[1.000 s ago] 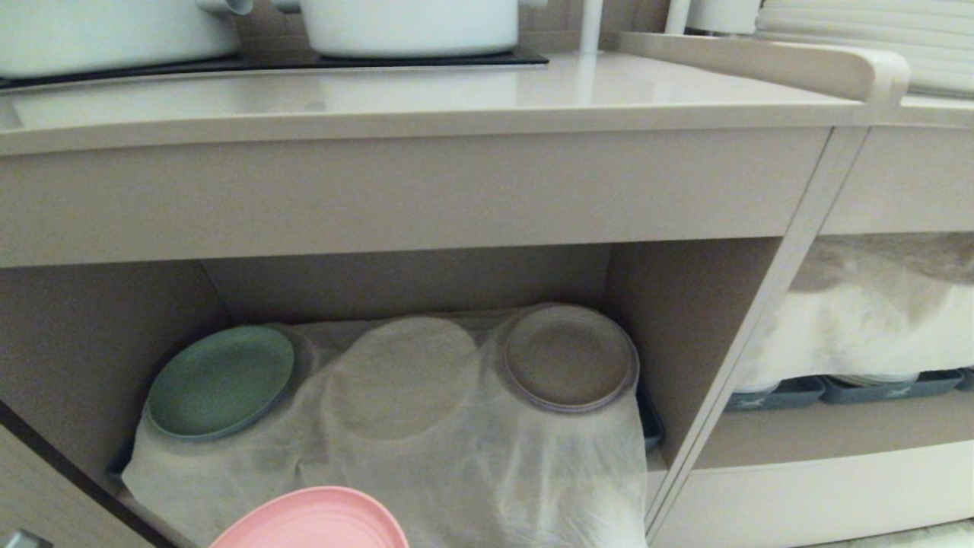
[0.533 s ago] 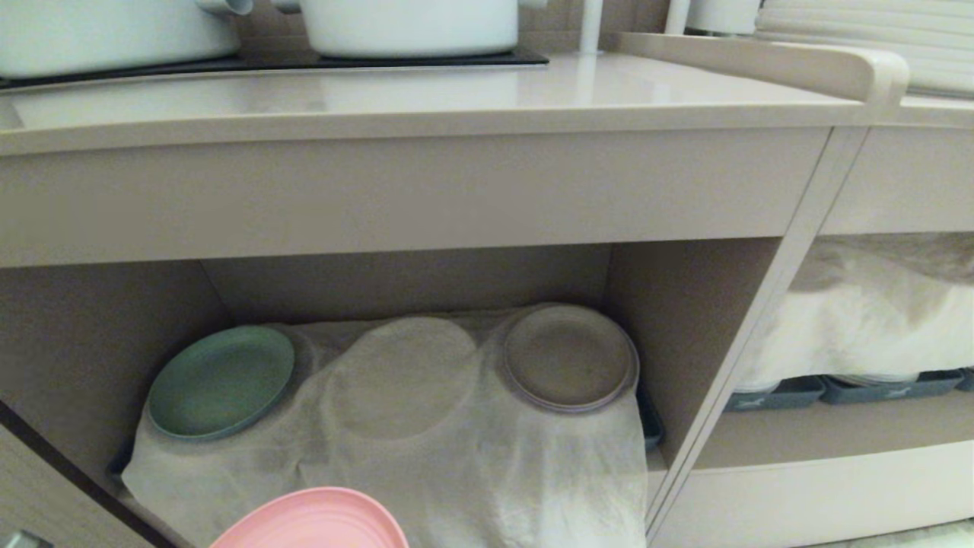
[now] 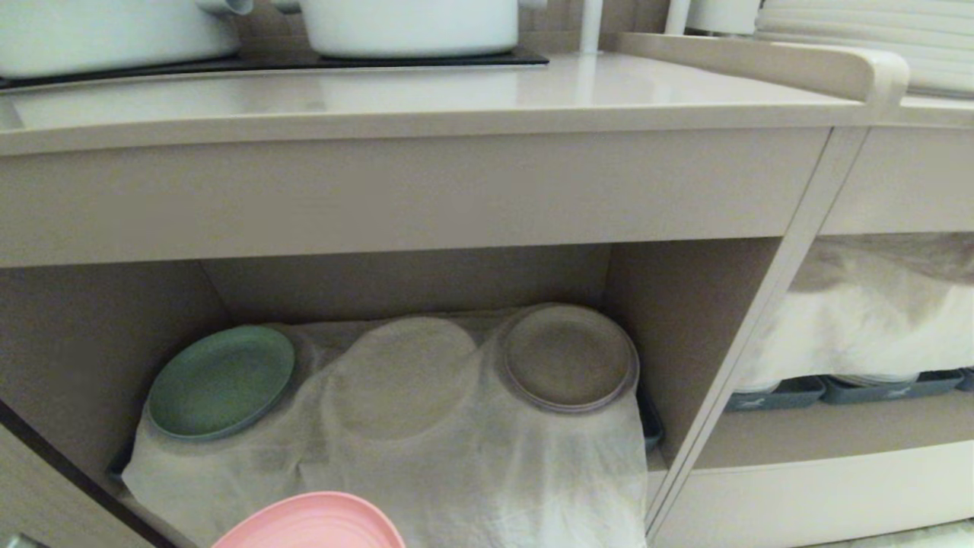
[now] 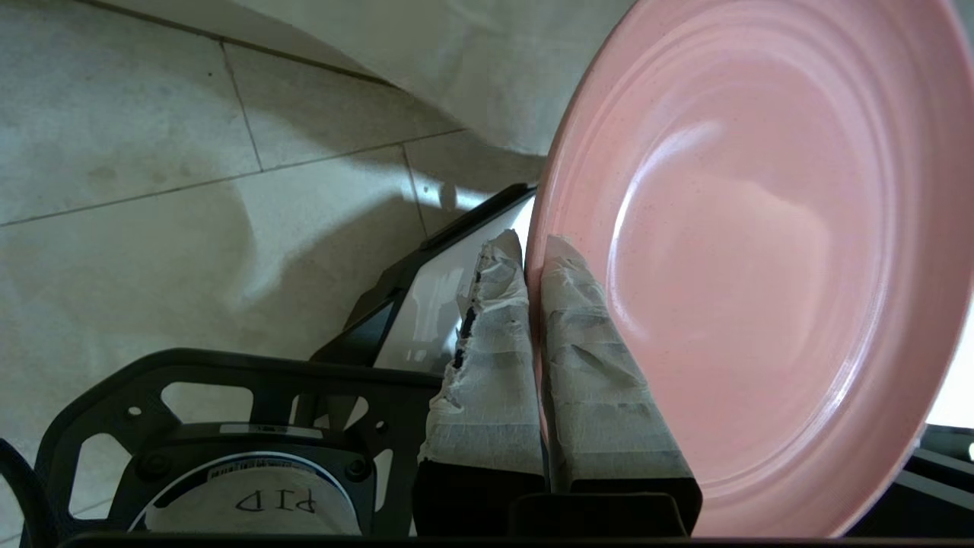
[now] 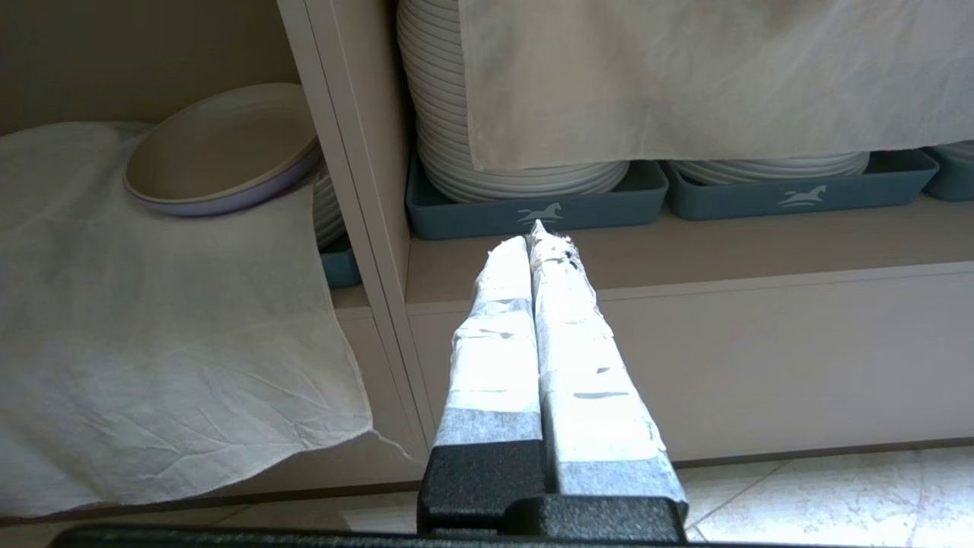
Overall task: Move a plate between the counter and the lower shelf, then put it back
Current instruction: Put the plate
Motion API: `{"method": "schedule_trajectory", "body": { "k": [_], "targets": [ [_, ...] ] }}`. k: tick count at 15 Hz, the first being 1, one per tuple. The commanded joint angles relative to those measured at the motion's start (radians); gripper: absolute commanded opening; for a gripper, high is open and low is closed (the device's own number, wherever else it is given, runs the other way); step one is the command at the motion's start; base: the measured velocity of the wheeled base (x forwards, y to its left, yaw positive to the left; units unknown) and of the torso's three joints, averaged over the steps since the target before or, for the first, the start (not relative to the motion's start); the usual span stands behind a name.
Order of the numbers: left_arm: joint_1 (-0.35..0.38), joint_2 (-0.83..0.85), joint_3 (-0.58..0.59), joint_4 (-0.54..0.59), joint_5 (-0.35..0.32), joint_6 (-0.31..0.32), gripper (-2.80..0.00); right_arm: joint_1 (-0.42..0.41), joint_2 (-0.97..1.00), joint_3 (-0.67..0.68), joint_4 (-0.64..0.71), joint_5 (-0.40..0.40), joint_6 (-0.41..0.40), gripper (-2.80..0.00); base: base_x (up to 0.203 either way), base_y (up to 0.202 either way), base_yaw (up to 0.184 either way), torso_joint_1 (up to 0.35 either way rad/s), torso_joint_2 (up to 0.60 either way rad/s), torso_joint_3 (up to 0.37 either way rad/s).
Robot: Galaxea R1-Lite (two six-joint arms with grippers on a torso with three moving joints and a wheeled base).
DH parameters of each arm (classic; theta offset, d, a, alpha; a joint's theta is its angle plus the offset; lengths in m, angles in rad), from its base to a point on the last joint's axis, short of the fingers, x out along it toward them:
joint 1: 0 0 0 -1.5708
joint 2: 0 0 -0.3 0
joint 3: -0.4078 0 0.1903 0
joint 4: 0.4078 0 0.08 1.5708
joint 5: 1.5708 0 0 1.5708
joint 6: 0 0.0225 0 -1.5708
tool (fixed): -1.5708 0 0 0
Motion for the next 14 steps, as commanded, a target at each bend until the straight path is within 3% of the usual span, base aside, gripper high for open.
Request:
{"method": "schedule_trajectory", "body": {
  "k": [1,7,11,14],
  "targets": [
    [0.000,-0.002,-0.001,0.001,0.001,-0.004,-2.80,0.001,0.001,0.000,0.000,-0.001,0.000,-2.80,0.000,0.000,0.000,0.000,0.00,0.000],
    [0.000,-0.008,-0.001,0.002,0.001,-0.004,-2.80,0.001,0.001,0.000,0.001,-0.001,-0.003,-2.80,0.000,0.000,0.000,0.007,-0.03,-0.027],
    [0.000,-0.010,-0.001,0.002,0.001,-0.004,-2.80,0.001,0.001,0.000,0.001,-0.001,-0.004,-2.80,0.000,0.000,0.000,0.074,-0.26,-0.274],
    [0.000,-0.013,-0.001,0.002,0.001,-0.004,-2.80,0.001,0.001,0.000,0.000,-0.001,-0.005,-2.80,0.000,0.000,0.000,0.188,-0.57,-0.294]
  ]
}}
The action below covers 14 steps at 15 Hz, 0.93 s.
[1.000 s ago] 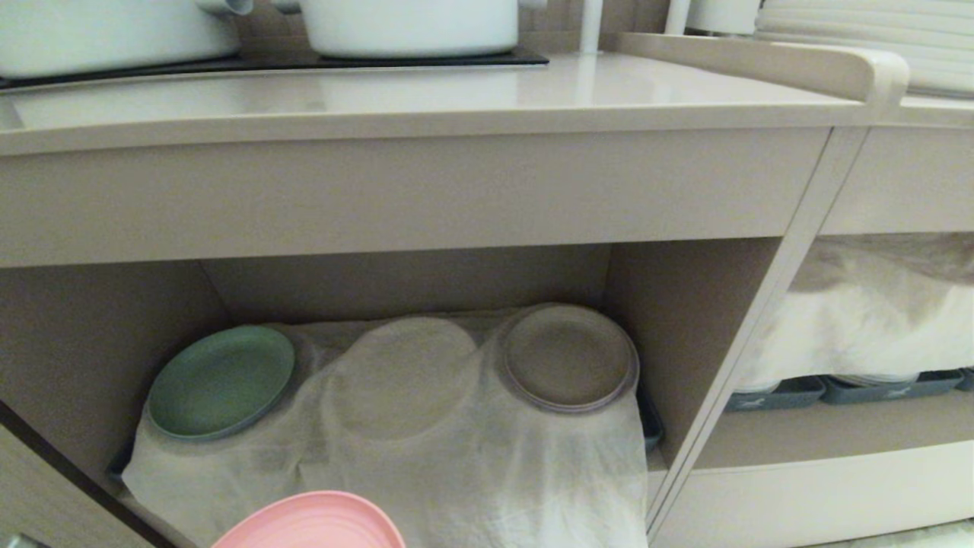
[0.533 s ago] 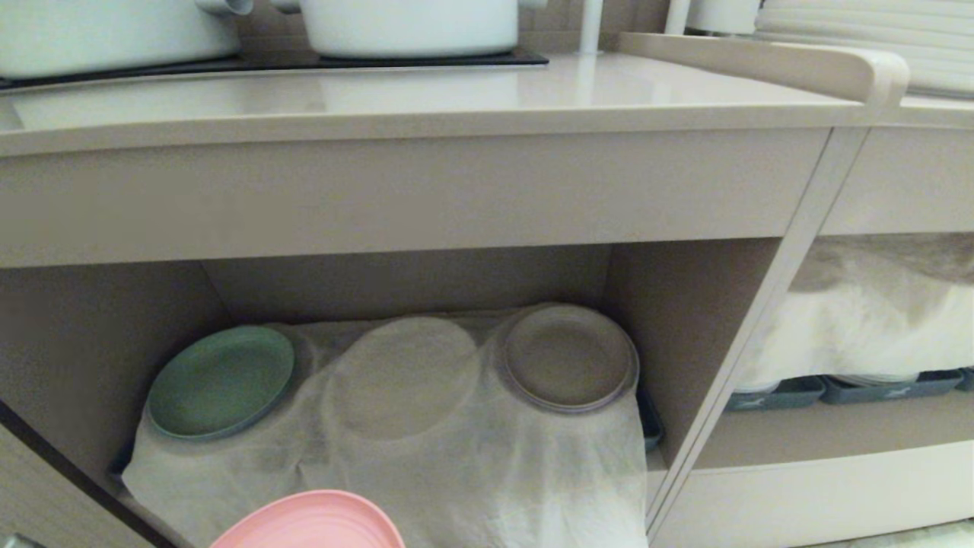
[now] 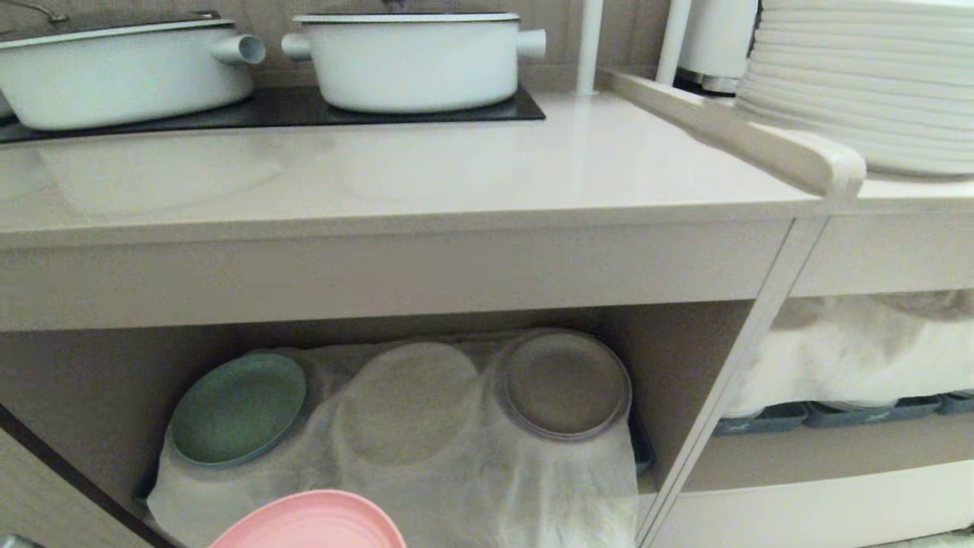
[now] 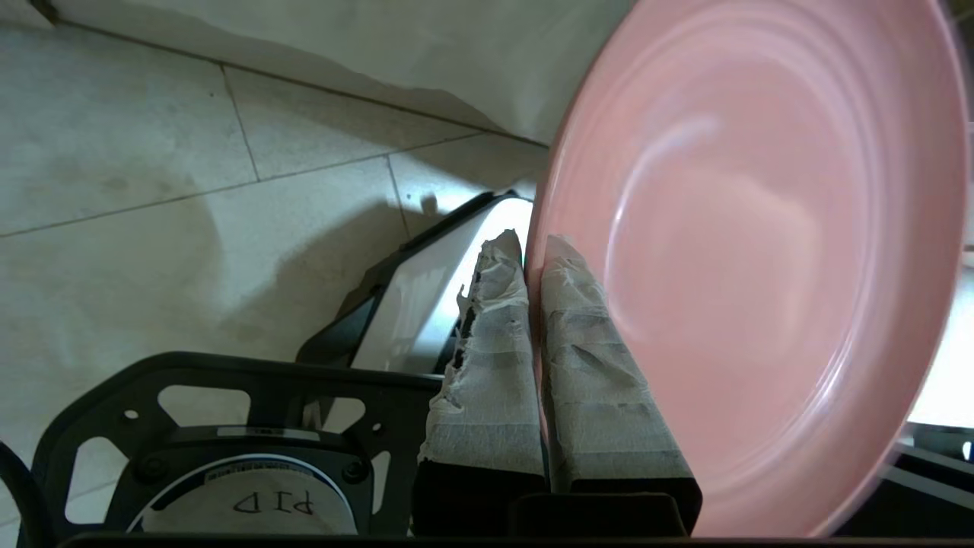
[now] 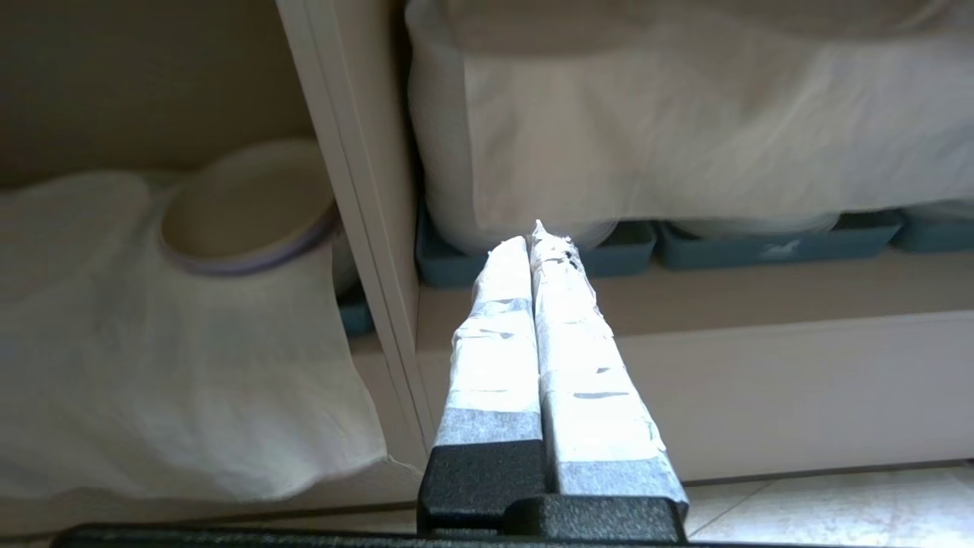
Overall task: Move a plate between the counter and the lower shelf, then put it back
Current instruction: Put the plate
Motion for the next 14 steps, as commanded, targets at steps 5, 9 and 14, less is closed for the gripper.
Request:
{"method": "schedule_trajectory", "body": {
  "k": [5,9,14],
  "targets": [
    [0.000,-0.002,0.000,0.002,0.001,-0.004,-2.80,0.000,0.001,0.000,-0.002,0.000,-0.001,-2.80,0.000,0.000,0.000,0.178,-0.48,-0.286],
    [0.000,-0.002,0.000,0.002,0.001,-0.004,-2.80,0.000,0.001,0.000,-0.002,0.000,-0.001,-2.80,0.000,0.000,0.000,0.203,-0.48,-0.281],
    [0.000,-0.002,0.002,0.002,-0.001,-0.004,-2.80,0.000,0.001,0.000,-0.002,0.000,-0.001,-2.80,0.000,0.000,0.000,0.225,-0.50,-0.282]
  ]
}}
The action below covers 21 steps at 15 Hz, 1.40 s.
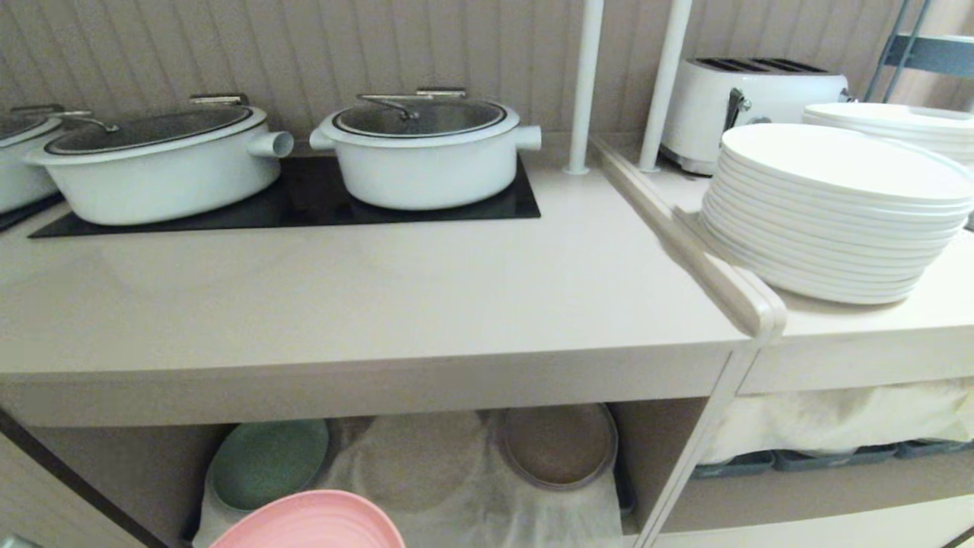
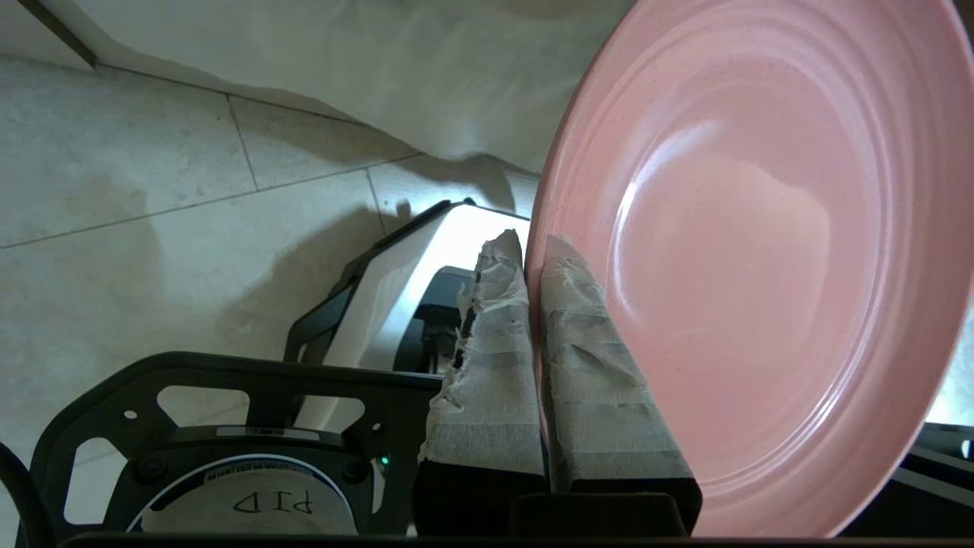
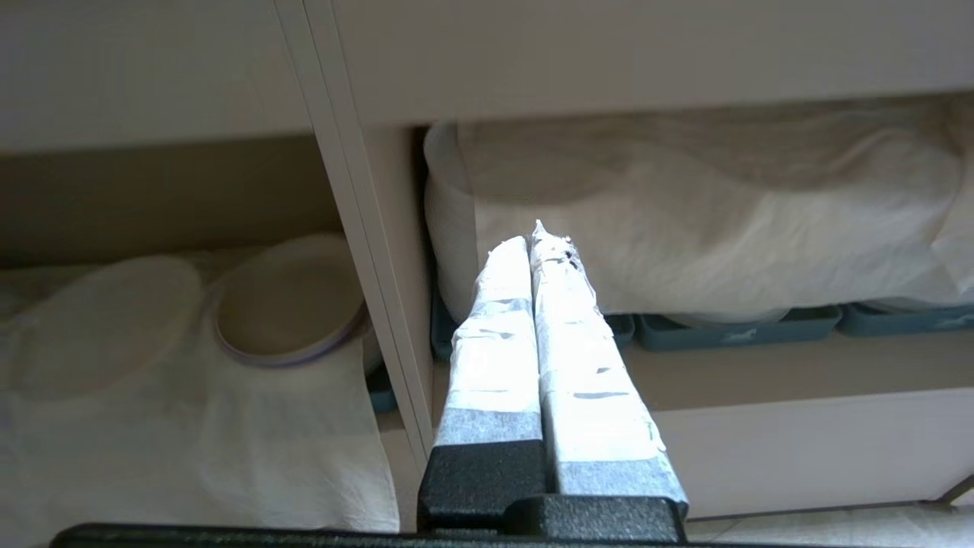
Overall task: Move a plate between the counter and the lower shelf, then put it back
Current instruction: Put the plate
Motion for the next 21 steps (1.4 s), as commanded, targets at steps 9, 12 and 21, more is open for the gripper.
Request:
{"method": "schedule_trajectory", "body": {
  "k": [9,12,21],
  "targets": [
    [0.000,0.001,0.000,0.000,-0.001,-0.005,-2.80,0.000,0.001,0.000,0.000,0.000,0.001,-2.80,0.000,0.000,0.000,0.258,-0.55,-0.292],
    [0.000,0.000,0.000,0.001,-0.001,-0.005,-2.80,0.000,0.001,0.000,0.000,0.000,0.001,-2.80,0.000,0.000,0.000,0.276,-0.58,-0.308],
    [0.000,-0.005,0.000,0.002,-0.001,-0.005,-2.80,0.000,0.001,0.000,0.000,0.000,0.001,-2.80,0.000,0.000,0.000,0.186,-0.37,-0.191]
  ]
}}
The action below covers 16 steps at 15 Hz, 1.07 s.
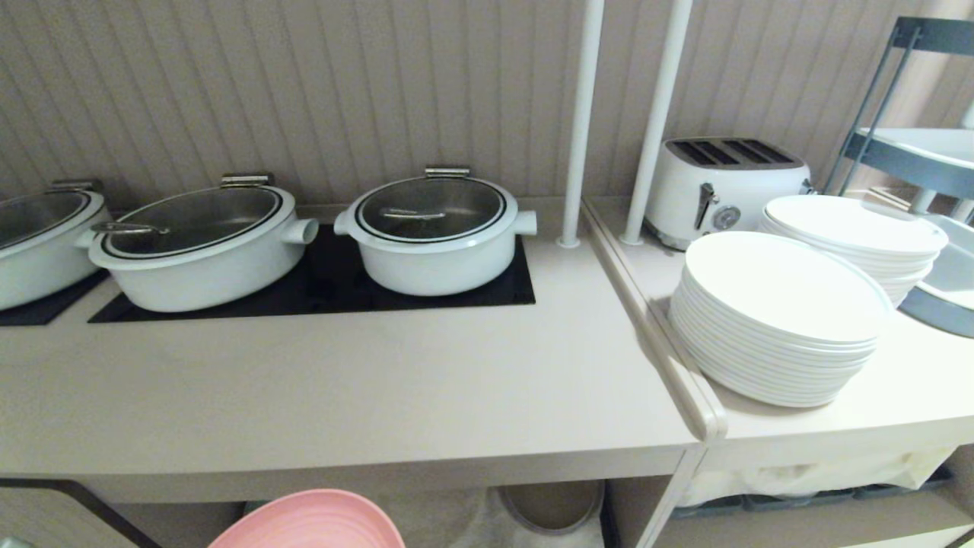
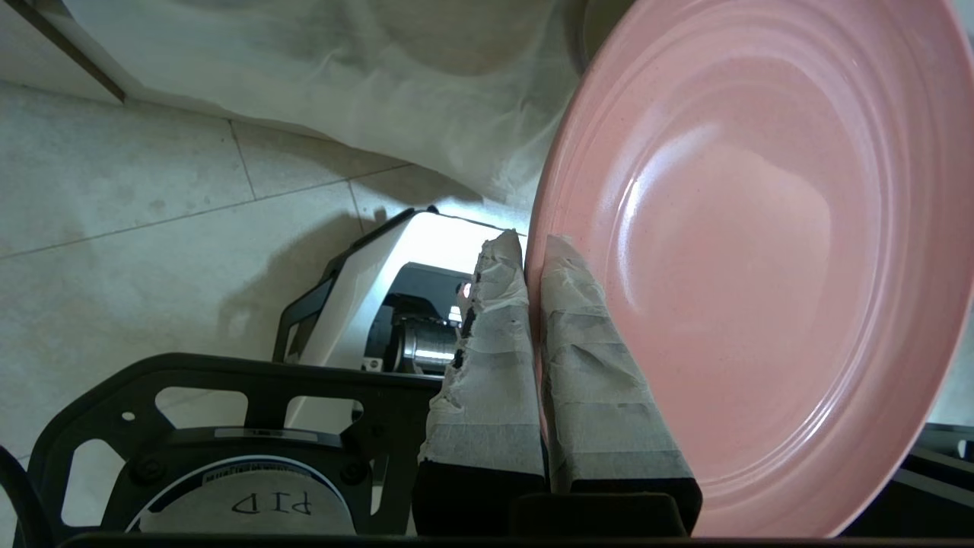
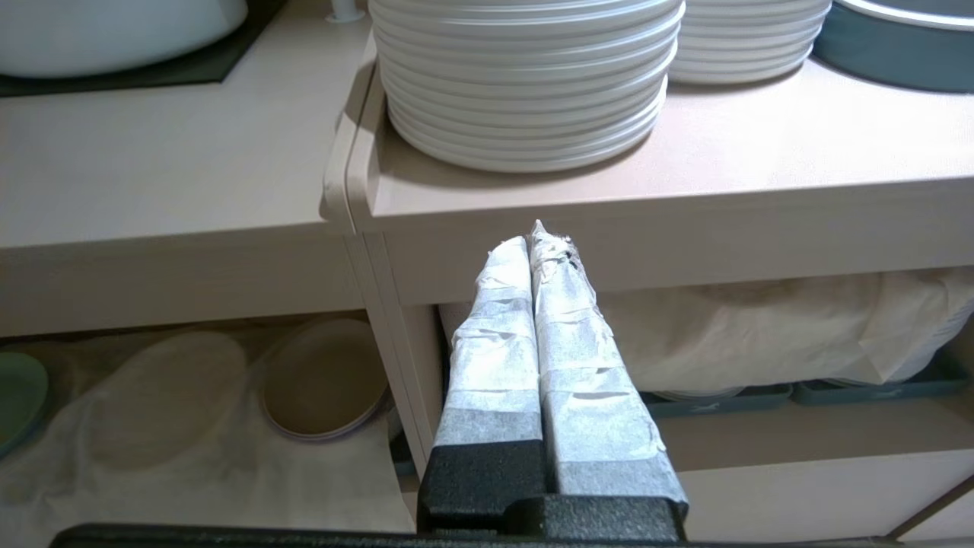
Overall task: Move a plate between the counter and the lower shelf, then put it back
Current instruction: Put the plate
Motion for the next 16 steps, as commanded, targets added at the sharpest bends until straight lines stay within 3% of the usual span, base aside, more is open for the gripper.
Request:
{"method": "schedule_trajectory", "body": {
  "k": [1,16],
  "targets": [
    [0.000,0.000,-0.001,0.002,0.001,-0.004,-2.80,0.000,0.001,0.000,0.000,0.000,0.000,-2.80,0.000,0.000,0.000,0.151,-0.32,-0.161],
    [0.000,0.000,0.000,0.000,0.001,-0.006,-2.80,0.000,0.001,0.000,0.000,0.000,0.005,-2.80,0.000,0.000,0.000,0.133,-0.27,-0.137]
  ]
}}
